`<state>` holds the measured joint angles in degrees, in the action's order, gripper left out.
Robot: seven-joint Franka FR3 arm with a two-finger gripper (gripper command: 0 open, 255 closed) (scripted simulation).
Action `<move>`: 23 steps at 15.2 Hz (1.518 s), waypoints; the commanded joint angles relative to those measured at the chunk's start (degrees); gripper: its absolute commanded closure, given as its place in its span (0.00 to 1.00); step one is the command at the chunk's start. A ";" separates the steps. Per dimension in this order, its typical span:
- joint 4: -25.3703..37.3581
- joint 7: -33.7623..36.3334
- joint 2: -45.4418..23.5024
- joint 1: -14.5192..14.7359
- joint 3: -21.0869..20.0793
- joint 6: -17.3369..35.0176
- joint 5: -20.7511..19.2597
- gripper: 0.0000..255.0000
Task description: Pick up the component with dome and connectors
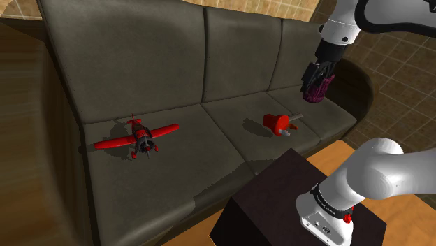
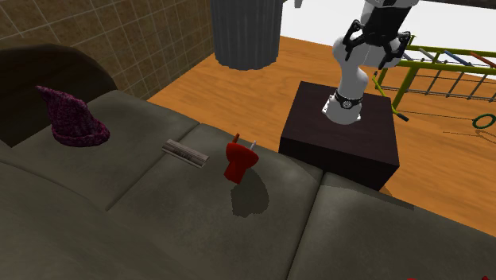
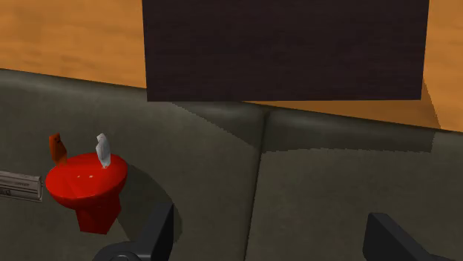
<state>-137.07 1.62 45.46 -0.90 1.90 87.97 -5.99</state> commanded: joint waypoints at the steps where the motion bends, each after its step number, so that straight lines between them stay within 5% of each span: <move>1: 0.00 0.00 0.00 0.00 0.00 0.00 0.00 0.00; 12: -8.61 -8.11 -9.95 -3.94 10.65 17.49 -6.16 0.00; 23: -8.20 -17.38 -30.25 -6.25 21.31 36.22 -7.60 0.00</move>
<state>-145.57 -14.70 17.97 -7.09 22.16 121.83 -13.86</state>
